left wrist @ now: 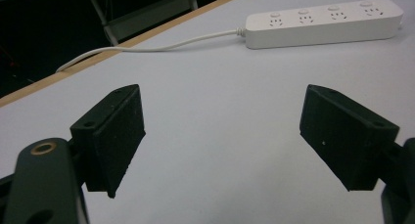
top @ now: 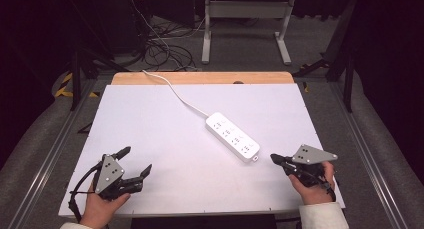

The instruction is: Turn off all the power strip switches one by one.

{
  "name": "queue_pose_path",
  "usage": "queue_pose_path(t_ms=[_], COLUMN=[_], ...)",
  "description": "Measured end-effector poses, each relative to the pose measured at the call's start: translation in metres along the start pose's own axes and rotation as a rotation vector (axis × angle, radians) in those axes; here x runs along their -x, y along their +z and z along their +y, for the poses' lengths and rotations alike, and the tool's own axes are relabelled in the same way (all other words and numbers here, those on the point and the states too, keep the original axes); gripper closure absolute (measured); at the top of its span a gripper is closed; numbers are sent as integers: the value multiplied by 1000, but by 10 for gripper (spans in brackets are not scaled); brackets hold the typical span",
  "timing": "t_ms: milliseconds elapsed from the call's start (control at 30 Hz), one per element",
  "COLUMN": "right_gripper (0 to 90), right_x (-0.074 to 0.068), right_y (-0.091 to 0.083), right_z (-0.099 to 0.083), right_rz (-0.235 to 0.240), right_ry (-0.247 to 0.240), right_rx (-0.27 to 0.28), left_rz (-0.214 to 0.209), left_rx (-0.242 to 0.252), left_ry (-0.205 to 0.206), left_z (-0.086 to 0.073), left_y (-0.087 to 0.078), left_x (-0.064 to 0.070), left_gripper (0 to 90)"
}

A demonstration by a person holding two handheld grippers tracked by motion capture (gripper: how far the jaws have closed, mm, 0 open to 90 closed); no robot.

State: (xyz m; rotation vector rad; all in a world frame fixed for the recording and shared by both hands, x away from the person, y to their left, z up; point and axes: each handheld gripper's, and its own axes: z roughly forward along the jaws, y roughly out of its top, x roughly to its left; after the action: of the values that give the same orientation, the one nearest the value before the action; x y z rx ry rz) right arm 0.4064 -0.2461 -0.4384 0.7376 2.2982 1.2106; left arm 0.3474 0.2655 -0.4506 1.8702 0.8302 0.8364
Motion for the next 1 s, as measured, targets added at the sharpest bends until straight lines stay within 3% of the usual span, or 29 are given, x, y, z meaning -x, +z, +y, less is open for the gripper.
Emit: queue_pose_path(t_ms=[300,400,1000], right_gripper=[900,900,900], right_x=[15,19,35], right_y=[8,12,50], right_z=[22,29,66], right_rz=[27,11,42], right_ry=[55,47,50], right_rx=[5,-3,-59], left_rz=[2,6,8], left_rx=[4,4,-2], left_ry=[-10,-5,0], left_z=[0,0,0], left_y=[-1,-1,0], left_x=[-1,-1,0], left_gripper=[176,176,176])
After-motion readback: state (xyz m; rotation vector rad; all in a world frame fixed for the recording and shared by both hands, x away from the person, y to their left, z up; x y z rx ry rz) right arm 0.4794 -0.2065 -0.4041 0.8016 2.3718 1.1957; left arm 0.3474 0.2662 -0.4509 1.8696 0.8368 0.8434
